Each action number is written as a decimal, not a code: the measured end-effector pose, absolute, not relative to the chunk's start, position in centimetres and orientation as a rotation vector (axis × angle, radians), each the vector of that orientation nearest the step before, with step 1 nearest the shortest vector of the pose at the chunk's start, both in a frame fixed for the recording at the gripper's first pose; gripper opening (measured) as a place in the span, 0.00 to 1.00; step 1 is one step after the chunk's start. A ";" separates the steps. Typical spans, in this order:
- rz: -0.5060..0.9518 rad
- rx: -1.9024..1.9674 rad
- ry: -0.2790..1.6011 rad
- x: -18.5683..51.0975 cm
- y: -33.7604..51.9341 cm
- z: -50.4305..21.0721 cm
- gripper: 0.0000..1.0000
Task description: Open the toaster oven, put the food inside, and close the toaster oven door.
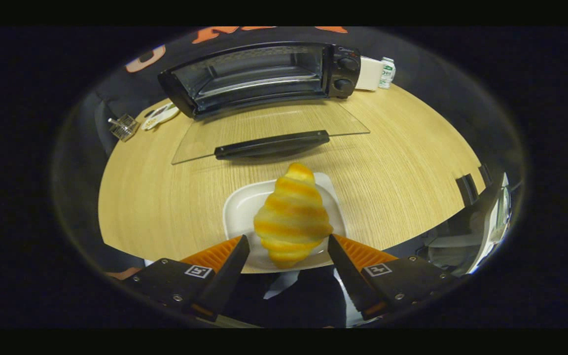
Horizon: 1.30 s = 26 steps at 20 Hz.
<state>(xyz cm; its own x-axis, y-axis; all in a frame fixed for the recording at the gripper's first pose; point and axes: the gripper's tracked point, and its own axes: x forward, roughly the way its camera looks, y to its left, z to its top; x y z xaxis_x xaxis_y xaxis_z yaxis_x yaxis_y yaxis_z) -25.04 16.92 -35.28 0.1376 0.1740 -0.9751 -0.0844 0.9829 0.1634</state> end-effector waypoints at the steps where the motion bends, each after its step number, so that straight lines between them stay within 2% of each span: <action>1: 0.183 0.072 1.429 -25.4 17.0 -35.6 0.96; 6: 0.162 0.069 1.427 -25.3 17.1 -36.9 0.95; 7: 0.164 0.069 1.413 -24.9 17.1 -37.1 0.86; 13: 0.199 0.255 1.418 -25.2 18.3 -36.0 0.53; 15: 0.223 0.302 1.372 -24.6 18.2 -34.9 0.49; 26: 0.372 0.814 1.088 -14.4 22.0 -27.6 0.49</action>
